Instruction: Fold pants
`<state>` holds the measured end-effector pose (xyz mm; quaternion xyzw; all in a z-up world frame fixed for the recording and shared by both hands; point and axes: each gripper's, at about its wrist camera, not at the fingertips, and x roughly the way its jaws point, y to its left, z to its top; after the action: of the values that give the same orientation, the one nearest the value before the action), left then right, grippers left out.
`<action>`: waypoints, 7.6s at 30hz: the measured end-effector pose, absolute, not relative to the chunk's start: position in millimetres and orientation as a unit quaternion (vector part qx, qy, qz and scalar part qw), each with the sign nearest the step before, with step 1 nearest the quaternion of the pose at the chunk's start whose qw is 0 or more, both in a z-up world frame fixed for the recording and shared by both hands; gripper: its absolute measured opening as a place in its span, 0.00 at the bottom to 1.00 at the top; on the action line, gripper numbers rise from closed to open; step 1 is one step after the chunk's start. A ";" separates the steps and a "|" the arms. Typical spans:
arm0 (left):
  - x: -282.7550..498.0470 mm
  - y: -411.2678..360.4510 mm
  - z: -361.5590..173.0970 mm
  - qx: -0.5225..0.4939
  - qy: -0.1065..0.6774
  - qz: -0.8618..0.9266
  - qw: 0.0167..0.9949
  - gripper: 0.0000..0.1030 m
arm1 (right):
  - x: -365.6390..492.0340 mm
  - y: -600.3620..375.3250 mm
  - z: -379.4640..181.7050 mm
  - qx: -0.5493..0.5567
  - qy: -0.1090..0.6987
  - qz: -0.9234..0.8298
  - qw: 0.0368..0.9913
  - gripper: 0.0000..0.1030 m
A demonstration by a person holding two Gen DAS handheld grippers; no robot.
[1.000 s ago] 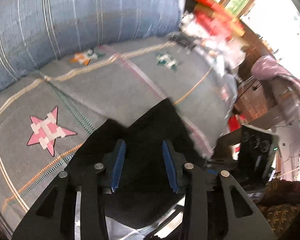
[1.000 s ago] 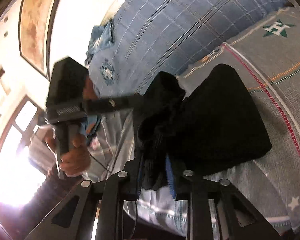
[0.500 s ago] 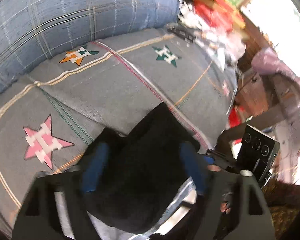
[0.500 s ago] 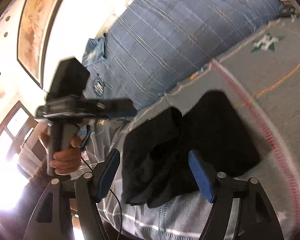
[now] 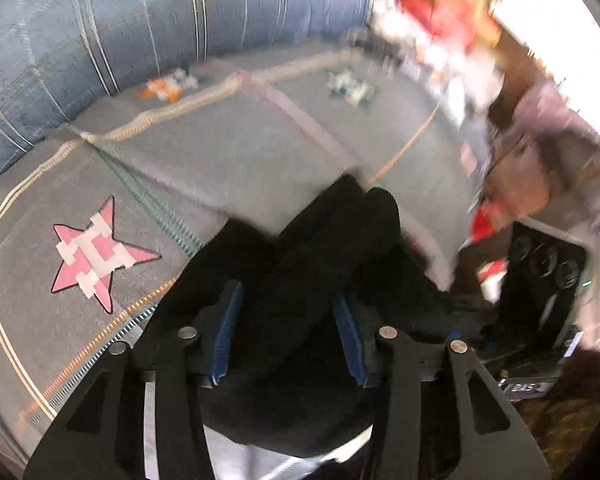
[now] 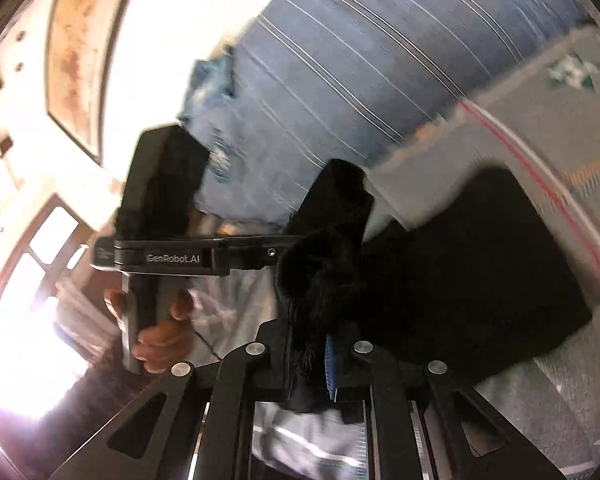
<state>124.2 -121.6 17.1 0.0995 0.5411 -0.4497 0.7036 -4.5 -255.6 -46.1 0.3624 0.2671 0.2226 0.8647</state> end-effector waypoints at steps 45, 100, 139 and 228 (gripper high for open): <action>86.6 -109.8 -57.3 -0.126 0.586 -0.233 0.766 0.80 | 35.7 -341.4 -65.8 0.196 0.372 0.112 0.900 0.04; 32.9 -33.4 -30.2 -0.312 0.556 -0.220 0.739 0.72 | 22.6 -283.4 -64.0 0.305 0.402 0.194 0.842 0.31; 98.5 -47.9 -47.0 -0.073 0.514 -0.130 0.845 0.58 | 56.3 -312.2 -68.1 0.294 0.393 0.134 0.861 0.12; 87.1 -41.8 -53.5 -0.139 0.550 -0.169 0.806 0.68 | 35.7 -299.3 -68.4 0.283 0.438 0.165 0.837 0.56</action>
<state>87.1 -41.8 -53.5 -0.1393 0.5498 -0.1692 0.8060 35.7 -299.3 -68.4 0.2829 0.4382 0.1647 0.8372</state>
